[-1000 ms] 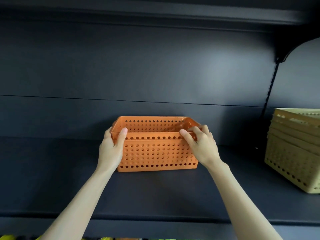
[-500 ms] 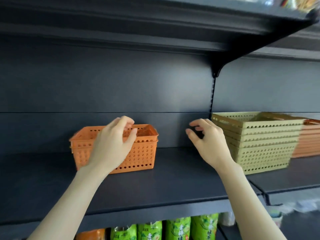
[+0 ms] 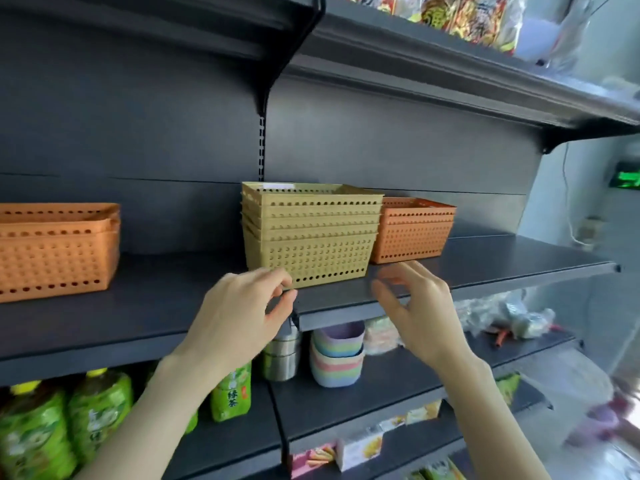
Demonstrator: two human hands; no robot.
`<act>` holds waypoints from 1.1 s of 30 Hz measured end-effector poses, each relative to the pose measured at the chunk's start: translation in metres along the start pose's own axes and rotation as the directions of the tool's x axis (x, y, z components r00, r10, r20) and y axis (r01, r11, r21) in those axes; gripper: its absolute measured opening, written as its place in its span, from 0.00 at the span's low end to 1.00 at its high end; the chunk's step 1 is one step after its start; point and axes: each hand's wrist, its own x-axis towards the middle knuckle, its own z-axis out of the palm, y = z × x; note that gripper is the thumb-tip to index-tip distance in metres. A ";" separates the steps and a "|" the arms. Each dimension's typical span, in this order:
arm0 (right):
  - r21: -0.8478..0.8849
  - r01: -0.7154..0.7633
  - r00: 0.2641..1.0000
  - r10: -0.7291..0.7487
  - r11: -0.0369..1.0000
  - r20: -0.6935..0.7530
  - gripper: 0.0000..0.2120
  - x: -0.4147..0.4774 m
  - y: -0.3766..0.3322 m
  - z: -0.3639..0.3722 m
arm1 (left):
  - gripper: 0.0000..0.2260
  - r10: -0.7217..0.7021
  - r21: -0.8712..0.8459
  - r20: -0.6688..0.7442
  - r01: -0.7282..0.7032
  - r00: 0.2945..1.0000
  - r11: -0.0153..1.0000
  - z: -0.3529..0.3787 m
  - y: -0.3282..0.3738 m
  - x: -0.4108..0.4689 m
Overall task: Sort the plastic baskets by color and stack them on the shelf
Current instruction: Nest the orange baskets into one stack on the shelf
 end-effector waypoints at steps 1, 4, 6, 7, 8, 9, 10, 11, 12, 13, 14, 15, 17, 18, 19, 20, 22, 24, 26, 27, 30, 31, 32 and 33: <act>-0.003 -0.003 1.000 0.003 1.000 -0.016 0.06 0.001 0.011 -0.008 | 0.14 0.010 -0.020 -0.001 -0.010 1.000 1.000 0.009 0.009 0.007; -0.005 -0.026 0.997 0.026 1.000 -0.068 0.06 0.010 0.056 -0.036 | 0.12 0.041 -0.077 -0.012 -0.042 0.999 0.996 0.047 0.045 0.038; -0.013 -0.042 0.995 0.041 0.999 -0.092 0.06 0.019 0.086 -0.045 | 0.09 0.044 -0.108 -0.013 -0.045 0.999 0.993 0.076 0.062 0.059; -0.018 -0.047 0.994 0.045 0.999 -0.097 0.06 0.024 0.101 -0.048 | 0.09 0.045 -0.117 -0.020 -0.047 0.999 0.992 0.092 0.068 0.070; -0.023 -0.047 0.994 0.044 0.999 -0.101 0.07 0.030 0.117 -0.050 | 0.09 0.044 -0.125 -0.028 -0.047 0.999 0.991 0.108 0.073 0.081; -0.031 -0.045 0.994 0.041 0.999 -0.102 0.07 0.037 0.133 -0.051 | 0.10 0.041 -0.135 -0.036 -0.045 0.999 0.990 0.126 0.077 0.092; -0.043 -0.044 0.994 0.040 0.998 -0.105 0.07 0.044 0.150 -0.051 | 0.11 0.034 -0.147 -0.044 -0.040 0.998 0.988 0.143 0.080 0.102; -0.054 -0.048 0.993 0.042 0.997 -0.109 0.08 0.052 0.166 -0.051 | 0.11 0.024 -0.160 -0.052 -0.032 0.998 0.987 0.161 0.082 0.113; -0.059 -0.055 0.993 0.048 0.997 -0.111 0.08 0.061 0.183 -0.050 | 0.10 0.007 -0.173 -0.058 -0.017 0.998 0.985 0.178 0.084 0.123; -0.055 -0.067 0.992 0.061 0.996 -0.108 0.08 0.072 0.198 -0.049 | 0.08 -0.019 -0.191 -0.060 0.007 0.998 0.981 0.195 0.085 0.134; -0.051 -0.076 0.993 0.071 0.996 -0.099 0.08 0.084 0.213 -0.048 | 0.07 -0.054 -0.213 -0.062 0.040 0.997 0.976 0.210 0.086 0.146; -0.053 -0.078 0.994 0.073 0.996 -0.082 0.09 0.097 0.227 -0.046 | 0.06 -0.096 -0.239 -0.066 0.077 0.993 0.968 0.225 0.085 0.159; -0.064 -0.064 0.997 0.061 0.996 -0.055 0.09 0.122 0.255 -0.041 | 0.09 -0.182 -0.293 -0.072 0.154 0.981 0.944 0.256 0.084 0.182; -0.054 -0.065 0.997 0.062 0.996 -0.054 0.10 0.133 0.268 -0.039 | 0.11 -0.220 -0.316 -0.074 0.187 0.973 0.930 0.270 0.083 0.193; -0.035 -0.070 0.996 0.068 0.997 -0.055 0.10 0.143 0.281 -0.037 | 0.12 -0.260 -0.338 -0.076 0.221 0.963 0.915 0.284 0.082 0.204; -0.016 -0.075 0.996 0.074 0.997 -0.055 0.09 0.152 0.294 -0.034 | 0.14 -0.305 -0.359 -0.076 0.259 0.949 0.896 0.296 0.082 0.213; 0.022 -0.093 0.994 0.094 0.995 -0.052 0.09 0.168 0.322 -0.029 | 0.20 -0.388 -0.399 -0.075 0.329 0.918 0.856 0.316 0.084 0.229; 0.084 -0.127 0.990 0.131 0.988 -0.045 0.10 0.185 0.348 -0.023 | 0.25 -0.463 -0.423 -0.089 0.387 0.882 0.819 0.331 0.086 0.243; 0.172 -0.176 0.982 0.184 0.969 -0.034 0.12 0.204 0.370 -0.016 | 0.29 -0.543 -0.457 -0.096 0.447 0.834 0.769 0.344 0.084 0.258; 0.208 -0.192 0.979 0.202 0.959 -0.029 0.13 0.213 0.381 -0.012 | 0.30 -0.578 -0.476 -0.100 0.471 0.810 0.742 0.350 0.083 0.266; 0.300 -0.204 0.977 0.215 0.932 -0.002 0.18 0.238 0.412 -0.001 | 0.32 -0.681 -0.532 -0.136 0.527 0.720 0.663 0.364 0.079 0.287; 0.337 -0.216 0.975 0.224 0.916 0.017 0.20 0.247 0.421 0.002 | 0.32 -0.722 -0.557 -0.136 0.550 0.678 0.622 0.367 0.079 0.294; 0.377 -0.237 0.970 0.237 0.896 0.047 0.22 0.255 0.430 0.003 | 0.32 -0.766 -0.587 -0.125 0.575 0.631 0.570 0.370 0.078 0.301; 0.419 -0.260 0.965 0.248 0.870 0.084 0.24 0.264 0.438 0.004 | 0.33 -0.803 -0.613 -0.111 0.595 0.586 0.519 0.372 0.076 0.307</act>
